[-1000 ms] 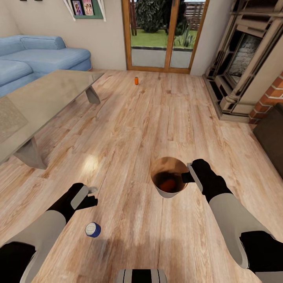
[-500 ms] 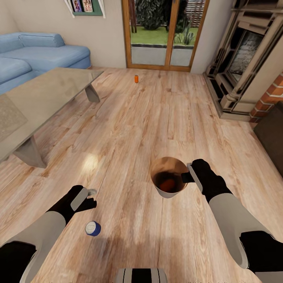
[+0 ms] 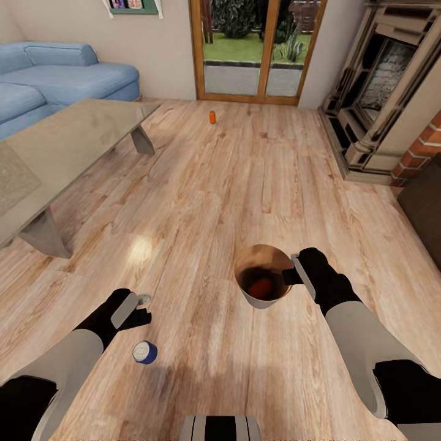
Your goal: Put the three can of soda from the living room inside the tash can in the kitchen.
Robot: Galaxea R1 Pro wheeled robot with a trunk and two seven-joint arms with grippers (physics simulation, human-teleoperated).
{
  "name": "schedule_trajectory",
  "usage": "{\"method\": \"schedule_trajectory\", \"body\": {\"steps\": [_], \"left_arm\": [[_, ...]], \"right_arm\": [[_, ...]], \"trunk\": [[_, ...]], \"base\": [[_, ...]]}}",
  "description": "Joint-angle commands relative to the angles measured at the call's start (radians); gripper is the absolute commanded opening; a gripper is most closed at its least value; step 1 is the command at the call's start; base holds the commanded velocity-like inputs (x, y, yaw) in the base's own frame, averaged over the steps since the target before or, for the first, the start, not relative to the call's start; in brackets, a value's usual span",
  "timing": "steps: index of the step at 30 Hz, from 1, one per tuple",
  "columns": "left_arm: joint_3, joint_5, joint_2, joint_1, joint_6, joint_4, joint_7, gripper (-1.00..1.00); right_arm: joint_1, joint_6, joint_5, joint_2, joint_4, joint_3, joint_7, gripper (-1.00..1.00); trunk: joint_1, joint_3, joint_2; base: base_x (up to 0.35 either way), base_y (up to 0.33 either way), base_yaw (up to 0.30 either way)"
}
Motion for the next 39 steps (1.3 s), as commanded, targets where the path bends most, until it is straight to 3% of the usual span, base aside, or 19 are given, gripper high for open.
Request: {"method": "schedule_trajectory", "body": {"steps": [1, 25, 34, 39], "left_arm": [[0.0, 0.0, 0.0, 0.0, 0.0, 0.0, 0.0, 1.0], [0.0, 0.001, -0.004, 0.0, 0.0, 0.0, 0.0, 1.0], [0.0, 0.0, -0.004, 0.0, 0.0, -0.002, 0.0, 1.0], [0.0, 0.0, -0.005, 0.0, 0.0, -0.002, 0.0, 1.0]], "right_arm": [[0.0, 0.0, -0.012, 0.0, 0.0, -0.001, 0.004, -1.0], [0.001, 0.0, -0.012, 0.002, 0.0, 0.001, 0.004, -1.0], [-0.003, 0.0, -0.008, -0.002, -0.009, -0.001, 0.004, -1.0], [-0.051, 0.0, -0.01, -0.001, -0.009, 0.0, 0.004, -1.0]], "trunk": [[0.0, -0.001, 0.0], [0.092, -0.114, -0.168], [0.092, -0.127, -0.168], [0.092, -0.128, -0.168]], "base": [[0.0, 0.0, 0.0], [0.0, 0.0, 0.0], [0.0, 0.0, 0.0], [0.0, 0.0, 0.0]]}}
